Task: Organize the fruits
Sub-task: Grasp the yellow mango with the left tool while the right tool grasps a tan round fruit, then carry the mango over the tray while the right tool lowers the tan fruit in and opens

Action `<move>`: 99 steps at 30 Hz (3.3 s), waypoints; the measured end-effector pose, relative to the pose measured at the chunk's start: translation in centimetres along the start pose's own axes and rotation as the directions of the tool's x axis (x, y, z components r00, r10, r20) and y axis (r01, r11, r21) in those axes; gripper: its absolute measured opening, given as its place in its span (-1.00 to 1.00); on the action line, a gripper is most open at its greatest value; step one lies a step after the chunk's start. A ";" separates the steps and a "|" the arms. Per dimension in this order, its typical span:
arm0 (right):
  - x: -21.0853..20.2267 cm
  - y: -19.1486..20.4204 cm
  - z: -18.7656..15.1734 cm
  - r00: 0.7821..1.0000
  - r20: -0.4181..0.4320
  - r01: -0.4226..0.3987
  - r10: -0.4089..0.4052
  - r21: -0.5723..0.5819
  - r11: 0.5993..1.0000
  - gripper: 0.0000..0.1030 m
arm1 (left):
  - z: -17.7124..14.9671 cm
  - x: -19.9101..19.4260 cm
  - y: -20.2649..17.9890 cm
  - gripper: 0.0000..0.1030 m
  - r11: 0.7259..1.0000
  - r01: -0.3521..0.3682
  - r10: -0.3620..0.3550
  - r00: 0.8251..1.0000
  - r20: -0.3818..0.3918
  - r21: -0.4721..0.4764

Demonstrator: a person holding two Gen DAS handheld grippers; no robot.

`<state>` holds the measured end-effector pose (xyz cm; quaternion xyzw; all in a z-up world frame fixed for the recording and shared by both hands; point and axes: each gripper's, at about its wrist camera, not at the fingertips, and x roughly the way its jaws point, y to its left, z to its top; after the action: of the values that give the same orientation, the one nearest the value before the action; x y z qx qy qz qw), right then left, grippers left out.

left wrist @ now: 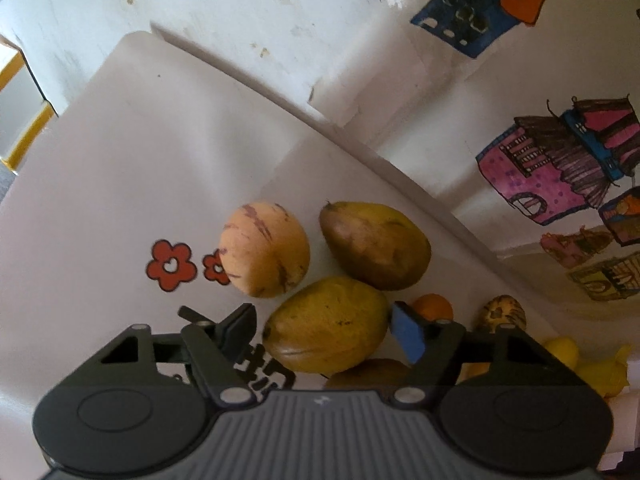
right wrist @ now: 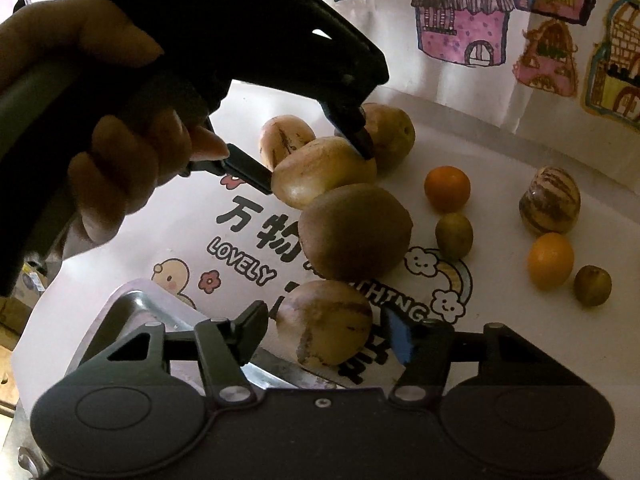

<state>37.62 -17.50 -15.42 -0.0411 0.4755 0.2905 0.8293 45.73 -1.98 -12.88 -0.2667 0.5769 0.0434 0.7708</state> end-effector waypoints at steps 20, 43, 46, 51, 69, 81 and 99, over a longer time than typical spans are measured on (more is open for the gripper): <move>0.7 0.2 -0.2 1.000 0.006 0.011 -0.010 -0.036 0.999 0.10 | -0.4 1.2 0.6 0.42 0.999 0.029 -0.029 1.000 -0.008 -0.018; 0.2 1.4 -0.8 0.995 0.083 0.064 -0.053 -0.132 0.989 0.01 | -1.5 -1.1 1.1 0.36 0.998 0.045 -0.044 0.998 0.052 -0.035; -0.4 1.5 -0.7 0.995 0.085 0.063 -0.053 -0.126 0.990 0.01 | -2.1 -2.0 1.8 0.35 0.998 0.051 -0.048 0.997 0.054 -0.049; -2.0 2.0 -1.3 0.993 0.097 0.075 -0.064 -0.115 0.991 0.01 | -3.9 -4.0 3.2 0.36 0.996 0.070 -0.066 0.995 0.071 -0.057; -9.7 8.3 -8.5 0.989 0.083 0.126 -0.121 -0.061 0.990 0.01 | -14.2 -11.5 9.2 0.36 0.990 0.115 -0.119 0.992 0.044 0.082; -11.0 12.4 -13.7 0.989 0.030 0.147 -0.146 -0.004 0.989 0.01 | -21.2 -12.5 13.0 0.36 0.978 0.066 -0.065 0.998 -0.011 0.200; -9.8 12.8 -14.6 0.984 0.004 0.177 -0.177 -0.018 0.984 0.02 | -23.0 -11.5 12.4 0.37 0.931 -0.009 0.014 1.000 -0.010 0.365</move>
<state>16.10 -16.31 -12.72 -0.0904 0.4665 0.2201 0.8519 17.38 0.76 -11.29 -0.1157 0.5812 -0.0616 0.8031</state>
